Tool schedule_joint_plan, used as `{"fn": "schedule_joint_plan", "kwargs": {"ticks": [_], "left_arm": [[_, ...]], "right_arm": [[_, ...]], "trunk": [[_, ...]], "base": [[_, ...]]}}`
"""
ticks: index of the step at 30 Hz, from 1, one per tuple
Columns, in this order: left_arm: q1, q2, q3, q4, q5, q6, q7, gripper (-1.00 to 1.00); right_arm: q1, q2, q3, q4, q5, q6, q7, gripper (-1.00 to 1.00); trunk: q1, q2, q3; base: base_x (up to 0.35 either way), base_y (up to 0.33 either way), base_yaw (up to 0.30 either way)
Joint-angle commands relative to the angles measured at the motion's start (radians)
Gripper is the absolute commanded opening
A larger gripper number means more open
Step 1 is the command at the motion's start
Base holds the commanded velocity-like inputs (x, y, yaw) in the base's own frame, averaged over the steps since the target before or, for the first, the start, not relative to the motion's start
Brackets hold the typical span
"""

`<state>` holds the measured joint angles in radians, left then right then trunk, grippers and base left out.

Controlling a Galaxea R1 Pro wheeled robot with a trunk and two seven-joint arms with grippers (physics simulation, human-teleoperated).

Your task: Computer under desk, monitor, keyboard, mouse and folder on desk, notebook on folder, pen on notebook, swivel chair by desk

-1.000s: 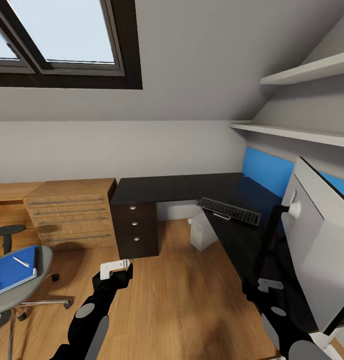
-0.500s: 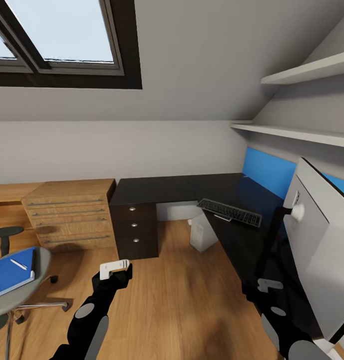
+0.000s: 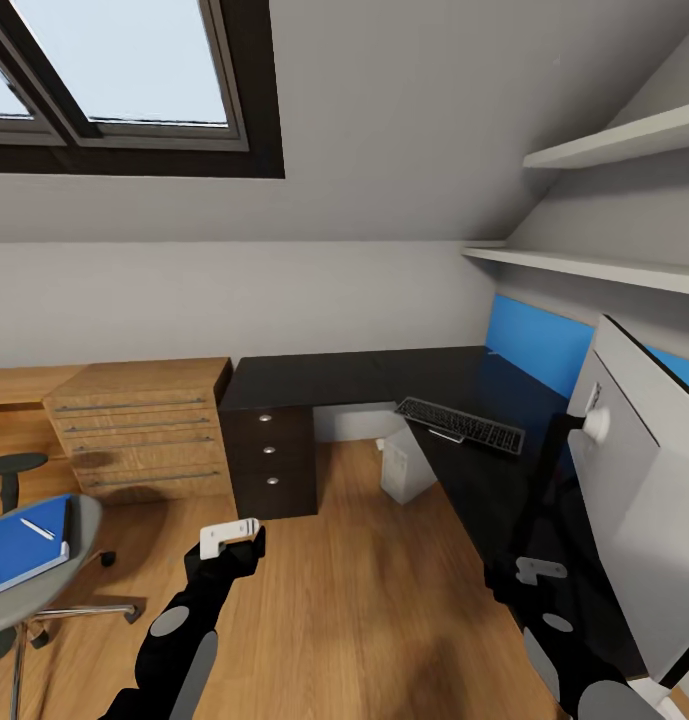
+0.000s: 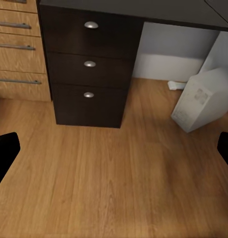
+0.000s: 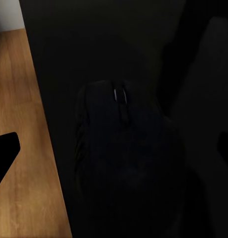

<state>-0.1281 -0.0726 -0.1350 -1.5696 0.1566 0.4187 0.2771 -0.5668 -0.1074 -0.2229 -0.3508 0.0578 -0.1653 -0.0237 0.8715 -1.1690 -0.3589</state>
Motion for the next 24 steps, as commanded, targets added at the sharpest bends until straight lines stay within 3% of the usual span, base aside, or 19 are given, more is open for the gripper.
{"fn": "schedule_joint_plan", "kwargs": {"ticks": [1,5,24], "left_arm": [[-0.001,-0.001,-0.002,-0.002,0.011,0.003,0.009,1.00],[-0.001,-0.002,-0.002,-0.004,0.011,0.003,0.009,1.00],[-0.001,-0.001,-0.002,-0.003,0.011,0.003,0.010,1.00]], "right_arm": [[-0.001,0.000,-0.004,0.001,0.006,-0.003,-0.001,1.00],[-0.001,0.000,-0.004,0.001,0.006,-0.003,0.000,1.00],[-0.001,-0.002,-0.006,0.001,0.004,-0.002,0.005,1.00]], "trunk": [[0.000,-0.001,-0.001],[0.015,-0.029,-0.014],[0.015,-0.029,-0.014]], "base": [[0.000,0.000,0.000],[0.000,0.000,0.000],[0.000,0.000,0.000]]}}
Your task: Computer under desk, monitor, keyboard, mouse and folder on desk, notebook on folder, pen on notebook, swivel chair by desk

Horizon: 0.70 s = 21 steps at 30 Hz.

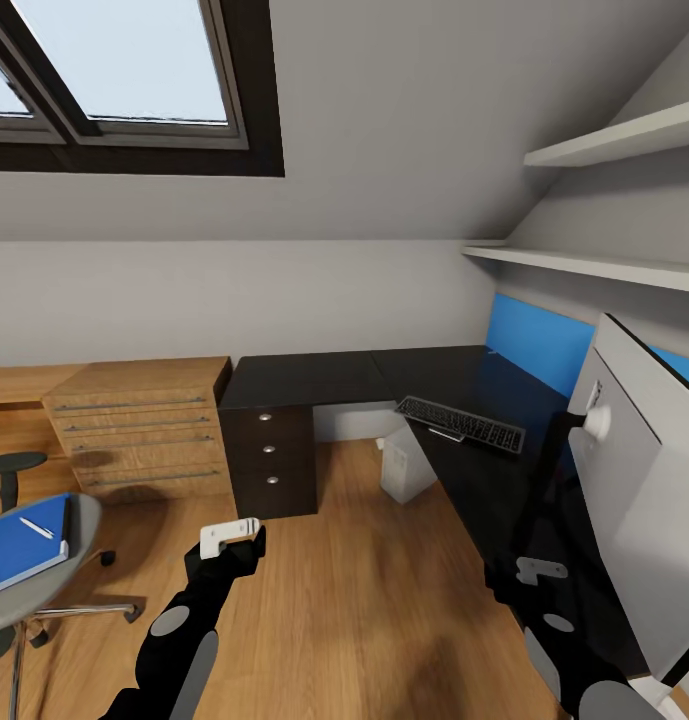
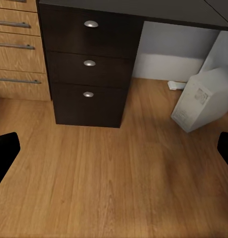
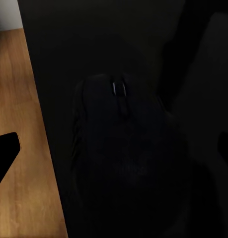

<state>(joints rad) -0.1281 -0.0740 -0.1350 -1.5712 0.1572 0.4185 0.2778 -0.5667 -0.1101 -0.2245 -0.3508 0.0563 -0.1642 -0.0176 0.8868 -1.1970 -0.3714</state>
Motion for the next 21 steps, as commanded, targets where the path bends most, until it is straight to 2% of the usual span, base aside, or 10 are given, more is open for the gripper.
{"fn": "schedule_joint_plan", "kwargs": {"ticks": [1,9,21], "left_arm": [[-0.001,0.000,-0.002,-0.001,0.010,0.003,0.009,1.00],[-0.001,0.000,-0.002,-0.001,0.010,0.003,0.009,1.00],[-0.001,0.000,-0.003,-0.001,0.010,0.004,0.009,1.00]], "right_arm": [[-0.001,0.000,-0.005,0.001,0.005,-0.003,0.003,1.00],[-0.001,0.000,-0.009,0.001,0.004,-0.002,0.066,1.00],[-0.001,0.000,-0.010,0.001,0.004,-0.001,0.080,1.00]], "trunk": [[0.000,-0.001,-0.001],[0.000,-0.001,-0.001],[0.000,-0.001,-0.001]], "base": [[0.000,0.000,0.000],[0.000,0.000,0.000],[0.000,0.000,0.000]]}}
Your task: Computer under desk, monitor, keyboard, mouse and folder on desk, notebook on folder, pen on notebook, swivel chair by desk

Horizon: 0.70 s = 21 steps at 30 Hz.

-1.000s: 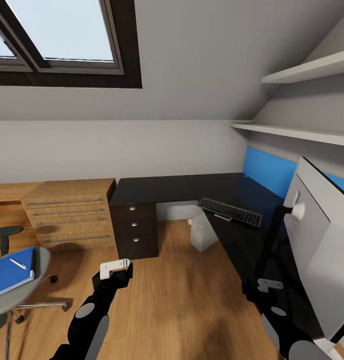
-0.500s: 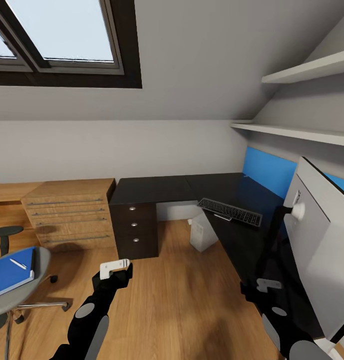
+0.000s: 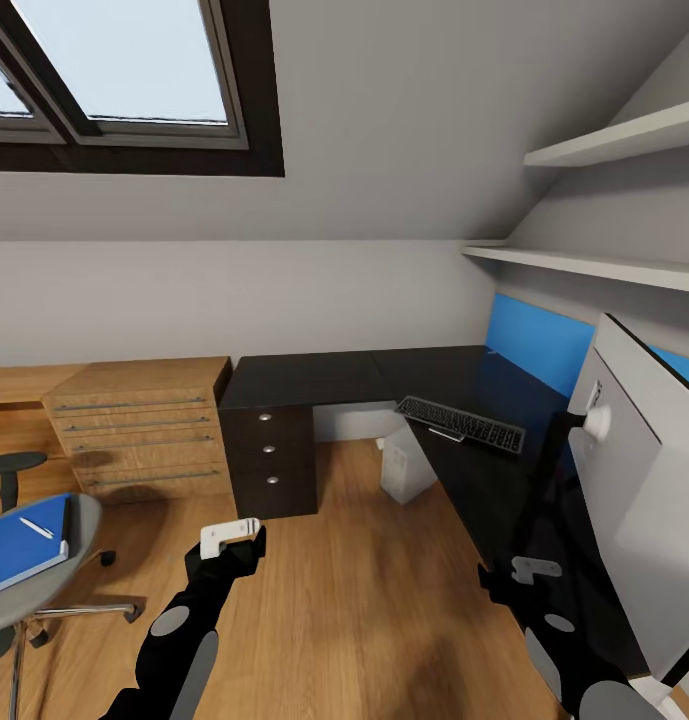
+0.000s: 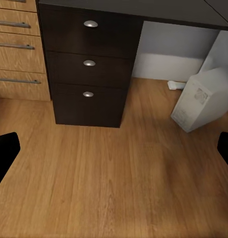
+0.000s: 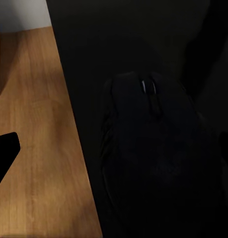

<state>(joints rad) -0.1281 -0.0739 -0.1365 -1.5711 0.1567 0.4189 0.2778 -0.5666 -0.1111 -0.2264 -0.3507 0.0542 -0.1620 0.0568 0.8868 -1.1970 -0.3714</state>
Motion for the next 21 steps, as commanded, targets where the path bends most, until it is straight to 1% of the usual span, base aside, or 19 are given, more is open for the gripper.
{"fn": "schedule_joint_plan", "kwargs": {"ticks": [1,4,5,11,21], "left_arm": [[-0.001,0.000,-0.002,-0.001,0.011,0.003,0.009,1.00],[-0.001,0.000,-0.002,-0.001,0.011,0.003,0.009,1.00],[-0.001,0.000,-0.002,-0.001,0.011,0.003,0.009,1.00],[0.000,0.000,-0.025,-0.001,0.011,0.003,0.009,1.00],[0.001,-0.001,-0.038,0.003,0.011,0.004,0.009,1.00]], "right_arm": [[-0.001,0.001,-0.008,0.001,0.006,-0.004,0.006,1.00],[-0.001,0.001,-0.008,0.001,0.006,-0.004,0.006,1.00],[-0.001,0.001,-0.008,0.001,0.006,-0.004,0.006,-1.00],[-0.001,0.001,-0.008,0.000,0.006,-0.004,0.006,-1.00],[-0.001,0.002,-0.008,0.000,0.006,-0.006,0.006,-1.00]], "trunk": [[0.000,-0.001,-0.001],[0.000,-0.001,-0.001],[0.000,-0.001,-0.001],[0.000,-0.001,-0.001],[0.000,-0.001,-0.001]], "base": [[0.000,0.000,0.000],[0.000,0.000,0.000],[0.000,0.000,0.000],[0.000,0.000,0.000],[0.000,0.000,0.000]]}}
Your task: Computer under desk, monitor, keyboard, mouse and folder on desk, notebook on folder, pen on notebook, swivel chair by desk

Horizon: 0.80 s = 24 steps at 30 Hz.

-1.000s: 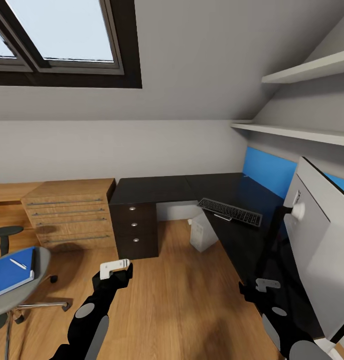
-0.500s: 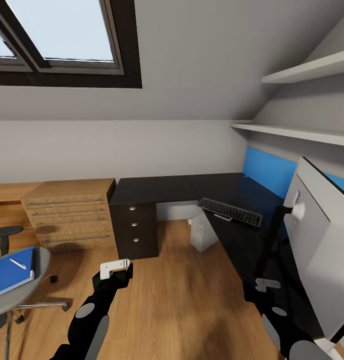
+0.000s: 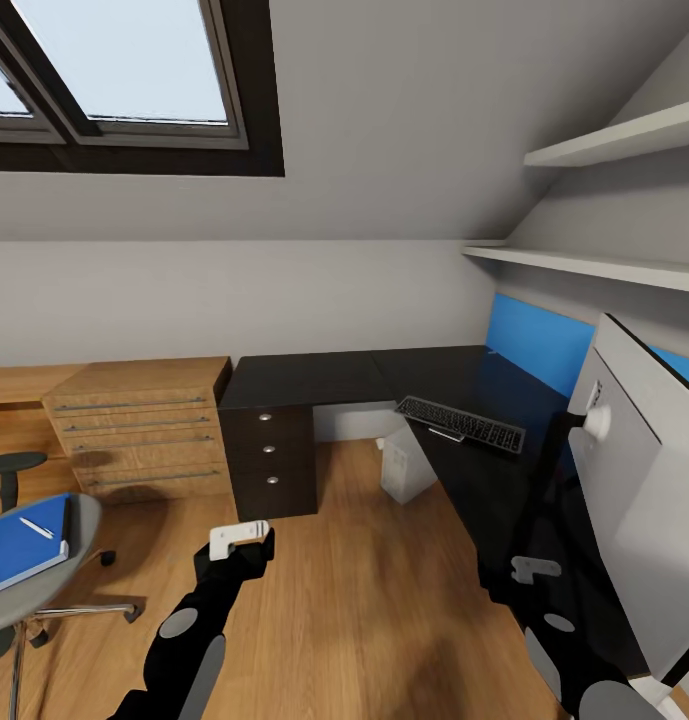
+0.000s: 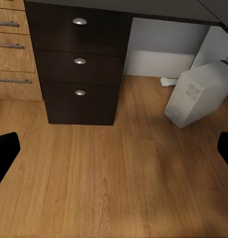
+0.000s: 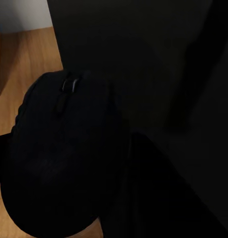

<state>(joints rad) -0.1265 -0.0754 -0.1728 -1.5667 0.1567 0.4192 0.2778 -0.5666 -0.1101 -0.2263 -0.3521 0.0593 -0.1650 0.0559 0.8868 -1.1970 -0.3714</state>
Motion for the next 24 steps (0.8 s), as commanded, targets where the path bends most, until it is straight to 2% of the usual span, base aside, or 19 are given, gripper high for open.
{"fn": "schedule_joint_plan", "kwargs": {"ticks": [1,9,13,16,24], "left_arm": [[-0.001,0.001,-0.002,-0.001,0.011,0.003,0.009,1.00],[-0.001,0.002,-0.002,-0.001,0.011,0.003,0.008,1.00],[-0.001,0.005,0.001,0.001,0.012,0.004,0.008,1.00],[-0.001,0.005,0.001,0.001,0.012,0.004,0.008,1.00],[-0.001,0.005,0.001,0.001,0.012,0.004,0.008,1.00]], "right_arm": [[-0.001,0.001,-0.008,0.000,0.001,-0.003,0.007,-1.00],[-0.001,0.001,-0.007,-0.006,0.002,-0.006,0.008,-1.00],[0.000,0.010,-0.006,-0.052,0.000,0.007,0.003,-1.00],[0.000,0.019,-0.006,-0.079,0.000,0.049,0.003,-1.00],[0.001,0.035,-0.006,-0.111,0.001,0.096,0.002,-1.00]], "trunk": [[0.000,-0.001,-0.001],[0.000,-0.001,-0.001],[-0.015,0.027,0.011],[-0.027,0.048,0.021],[-0.057,0.104,0.046]], "base": [[0.000,0.000,0.000],[0.000,0.000,0.000],[0.000,0.000,0.000],[0.000,0.000,0.000],[0.000,0.000,0.000]]}}
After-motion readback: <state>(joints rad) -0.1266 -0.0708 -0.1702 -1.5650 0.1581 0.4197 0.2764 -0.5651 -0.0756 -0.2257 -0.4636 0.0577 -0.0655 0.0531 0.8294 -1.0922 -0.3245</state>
